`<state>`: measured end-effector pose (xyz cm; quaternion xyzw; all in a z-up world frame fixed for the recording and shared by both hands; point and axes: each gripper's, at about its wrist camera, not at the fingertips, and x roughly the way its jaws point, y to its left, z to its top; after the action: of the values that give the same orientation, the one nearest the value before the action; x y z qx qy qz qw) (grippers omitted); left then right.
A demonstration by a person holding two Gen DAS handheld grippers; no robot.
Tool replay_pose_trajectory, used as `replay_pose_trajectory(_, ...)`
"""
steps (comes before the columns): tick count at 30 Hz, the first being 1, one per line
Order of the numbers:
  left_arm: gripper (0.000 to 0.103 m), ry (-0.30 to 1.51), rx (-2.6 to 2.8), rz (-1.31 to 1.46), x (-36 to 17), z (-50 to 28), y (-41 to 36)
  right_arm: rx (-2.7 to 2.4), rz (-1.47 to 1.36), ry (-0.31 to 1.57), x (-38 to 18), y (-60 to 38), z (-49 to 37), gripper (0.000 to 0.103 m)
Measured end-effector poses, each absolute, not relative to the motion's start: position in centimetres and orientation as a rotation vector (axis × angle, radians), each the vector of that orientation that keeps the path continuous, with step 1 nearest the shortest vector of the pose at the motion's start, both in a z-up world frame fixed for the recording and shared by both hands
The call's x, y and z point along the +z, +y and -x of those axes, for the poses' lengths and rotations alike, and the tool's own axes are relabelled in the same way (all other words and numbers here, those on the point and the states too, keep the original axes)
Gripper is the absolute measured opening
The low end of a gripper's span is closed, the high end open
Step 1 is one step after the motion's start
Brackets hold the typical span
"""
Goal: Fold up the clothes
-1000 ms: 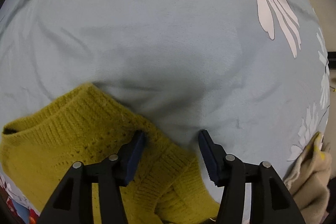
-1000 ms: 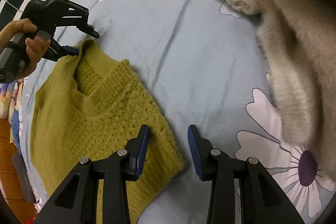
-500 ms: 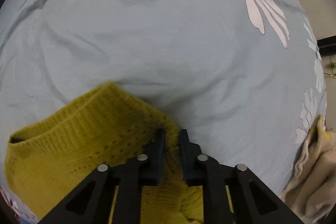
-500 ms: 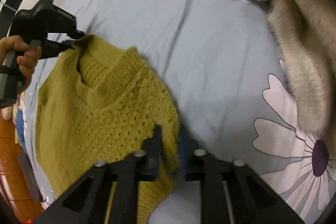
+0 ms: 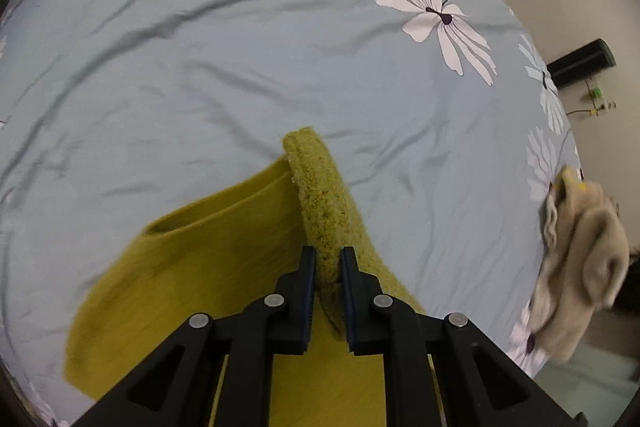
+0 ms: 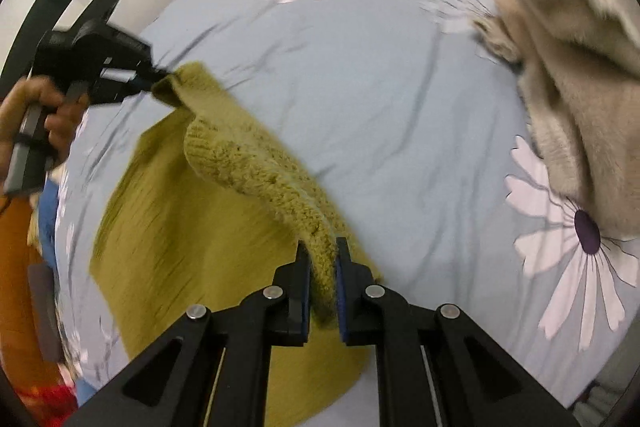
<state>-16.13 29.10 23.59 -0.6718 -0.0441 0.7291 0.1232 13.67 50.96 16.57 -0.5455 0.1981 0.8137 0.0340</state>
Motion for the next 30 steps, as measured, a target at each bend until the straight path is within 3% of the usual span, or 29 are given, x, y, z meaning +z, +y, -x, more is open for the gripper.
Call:
replay_pose_trajectory(6, 0.013, -0.183, 2.153, 1.966, 25.1, 11.4, 20.1, 2.530, 1.735, 0.575, 20.8, 42.7, -17.7, 0.010)
replay_pose_trajectory(13, 0.013, -0.191, 2.160, 1.941, 27.0, 5.8, 10.5, 2.514, 1.834, 0.394, 23.4, 32.3, -20.4, 0.010)
replay_pose_trajectory(21, 0.013, -0.419, 2.173, 1.991, 20.5, 2.2, 2.4, 2.465, 2.027, 0.128, 21.5, 23.9, -21.9, 0.010)
replay_pose_trajectory(30, 0.013, -0.461, 2.158, 1.977, 14.3, -0.6, -1.9, 2.330, 2.206, 0.154, 15.5, 20.0, -22.1, 0.010)
